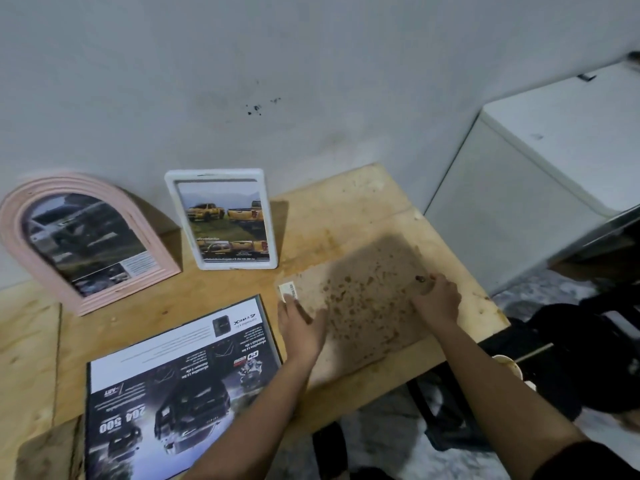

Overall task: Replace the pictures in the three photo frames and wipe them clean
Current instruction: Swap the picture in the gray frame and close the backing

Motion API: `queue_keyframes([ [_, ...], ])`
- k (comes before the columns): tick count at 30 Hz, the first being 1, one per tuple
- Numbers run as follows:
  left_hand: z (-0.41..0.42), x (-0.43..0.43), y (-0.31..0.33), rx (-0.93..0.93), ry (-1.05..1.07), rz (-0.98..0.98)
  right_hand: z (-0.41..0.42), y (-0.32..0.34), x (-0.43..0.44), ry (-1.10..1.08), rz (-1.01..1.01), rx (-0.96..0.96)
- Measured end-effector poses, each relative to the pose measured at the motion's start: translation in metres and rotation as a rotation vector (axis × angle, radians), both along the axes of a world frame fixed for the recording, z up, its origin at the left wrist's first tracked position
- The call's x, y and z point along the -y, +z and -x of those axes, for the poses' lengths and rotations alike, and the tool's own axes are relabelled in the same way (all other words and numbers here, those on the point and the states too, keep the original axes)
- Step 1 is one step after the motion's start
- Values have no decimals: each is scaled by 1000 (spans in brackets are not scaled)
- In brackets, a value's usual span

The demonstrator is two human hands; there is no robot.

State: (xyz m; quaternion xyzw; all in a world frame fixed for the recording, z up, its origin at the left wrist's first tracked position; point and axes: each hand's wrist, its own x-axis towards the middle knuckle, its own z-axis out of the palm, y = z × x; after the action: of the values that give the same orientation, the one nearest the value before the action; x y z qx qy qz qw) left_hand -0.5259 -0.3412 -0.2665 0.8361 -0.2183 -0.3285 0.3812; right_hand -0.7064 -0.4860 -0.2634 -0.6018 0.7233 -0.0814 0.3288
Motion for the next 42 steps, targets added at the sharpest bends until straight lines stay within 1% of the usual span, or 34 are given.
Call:
queue_keyframes([
  [2, -3, 3, -2, -97, 135, 31, 0, 1, 1, -61, -44, -10],
  [4, -9, 5, -9, -289, 248, 135, 4, 2, 2, -144, -101, 15],
  [5, -12, 6, -12, -407, 287, 197, 8, 3, 3, -196, -118, 35],
  [7, -16, 9, -7, -514, 319, 269, 18, 3, 4, -303, -125, 78],
  [9, -15, 14, 7, -488, 293, 316, 29, 4, 4, -389, -137, 185],
  [12, -20, 22, 31, -336, 169, 341, 37, 9, 1, -456, -106, 360],
  [14, -28, 23, 45, -290, 100, 374, 37, 15, -4, -461, -55, 423],
  [16, -39, 18, 53, -302, 64, 417, 31, 24, -13, -459, -23, 457],
  [19, -60, -6, 60, -284, 101, 394, 12, 36, -35, -375, -5, 480],
  [22, -88, -50, 63, -221, 189, 350, -17, 40, -66, -214, -11, 497],
  [25, -114, -105, 60, -140, 287, 310, -48, 41, -95, 42, -37, 425],
  [27, -129, -141, 57, -117, 369, 289, -68, 38, -113, 214, -50, 364],
  [31, -153, -213, 47, -73, 463, 212, -111, 27, -149, 382, -123, 311],
  [34, -162, -251, 41, -77, 489, 185, -133, 21, -175, 429, -170, 306],
  [37, -171, -276, 39, -60, 506, 136, -151, 18, -196, 480, -165, 242],
  [42, -175, -289, 37, -45, 445, 128, -162, 18, -208, 437, -86, 203],
])
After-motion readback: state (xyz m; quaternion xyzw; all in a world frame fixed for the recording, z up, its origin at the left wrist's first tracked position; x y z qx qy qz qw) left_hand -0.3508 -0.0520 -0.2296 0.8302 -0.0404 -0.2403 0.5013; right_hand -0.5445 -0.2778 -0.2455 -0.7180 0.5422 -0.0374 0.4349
